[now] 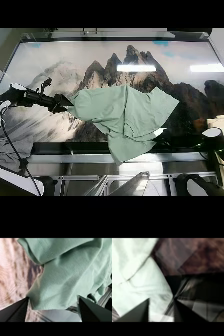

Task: Fold the shirts.

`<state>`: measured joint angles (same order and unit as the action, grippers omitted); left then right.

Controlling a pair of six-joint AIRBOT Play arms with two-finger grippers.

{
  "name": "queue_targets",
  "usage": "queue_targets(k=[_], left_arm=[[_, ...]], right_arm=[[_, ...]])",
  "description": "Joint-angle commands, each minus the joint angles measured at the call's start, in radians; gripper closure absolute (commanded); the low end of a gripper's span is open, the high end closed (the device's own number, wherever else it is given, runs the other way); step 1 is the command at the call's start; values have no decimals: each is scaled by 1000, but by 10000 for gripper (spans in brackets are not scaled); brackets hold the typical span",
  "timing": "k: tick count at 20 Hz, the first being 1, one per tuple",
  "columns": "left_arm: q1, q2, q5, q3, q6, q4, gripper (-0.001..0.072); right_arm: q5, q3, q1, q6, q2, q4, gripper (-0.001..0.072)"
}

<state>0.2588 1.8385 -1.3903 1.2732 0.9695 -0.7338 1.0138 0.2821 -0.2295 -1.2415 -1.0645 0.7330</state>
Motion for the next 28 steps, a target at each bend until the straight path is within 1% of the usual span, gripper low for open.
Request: queue_targets(k=[1,2,3,4,5,6,7,10,11,13,15,16,17,19,20,21,23,24,25,26,27,28], left_arm=[[-1,1,-3,1,0,-5,18],[-1,1,-8,1,0,-4,18],[-1,1,-8,1,0,-2,20],[-1,1,-7,1,0,2,167],[-1,1,-6,1,0,1,457],[-1,1,-7,1,-3,1,708],[-1,1,-8,1,-3,0,694],[0,-12,-48,3,1,4,694],[0,-34,-71,3,1,9,694],[12,-119,-140,3,-5,91,694],[45,-253,-226,3,-45,296,694],[71,-343,-269,3,-68,450,695],[98,-439,-291,3,-95,605,696],[170,-663,-282,3,-164,906,701],[219,-787,-241,3,-181,1025,701],[275,-903,-176,3,-187,1082,700],[424,-1125,8,3,-181,1072,689],[502,-1220,106,3,-150,1016,687],[551,-1287,179,8,-131,930,686],[560,-1316,222,19,-105,826,686],[541,-1318,229,30,-88,725,686],[501,-1292,219,29,-79,663,686]], right_arm=[[-93,-3,124,89,-107,-127,484],[-93,-3,143,101,-129,-145,486],[-92,-2,156,114,-143,-147,548],[-89,-2,157,120,-145,-147,686],[-81,0,154,120,-141,-152,688],[-64,4,151,120,-131,-155,689],[-31,17,151,120,-116,-155,689],[116,97,151,116,-33,-197,689],[174,139,151,116,9,-233,690],[291,263,143,116,112,-352,690],[351,436,93,129,233,-524,690],[357,544,47,158,295,-603,690],[354,655,-5,173,346,-644,689],[336,897,-134,200,425,-646,688],[315,1006,-203,218,454,-626,688],[295,1088,-261,235,477,-604,687],[254,1206,-344,236,506,-532,687],[227,1236,-353,235,515,-488,687],[198,1238,-355,232,520,-482,688],[178,1238,-355,232,519,-481,688],[175,1238,-355,232,509,-477,688],[175,1230,-355,232,492,-462,688]])
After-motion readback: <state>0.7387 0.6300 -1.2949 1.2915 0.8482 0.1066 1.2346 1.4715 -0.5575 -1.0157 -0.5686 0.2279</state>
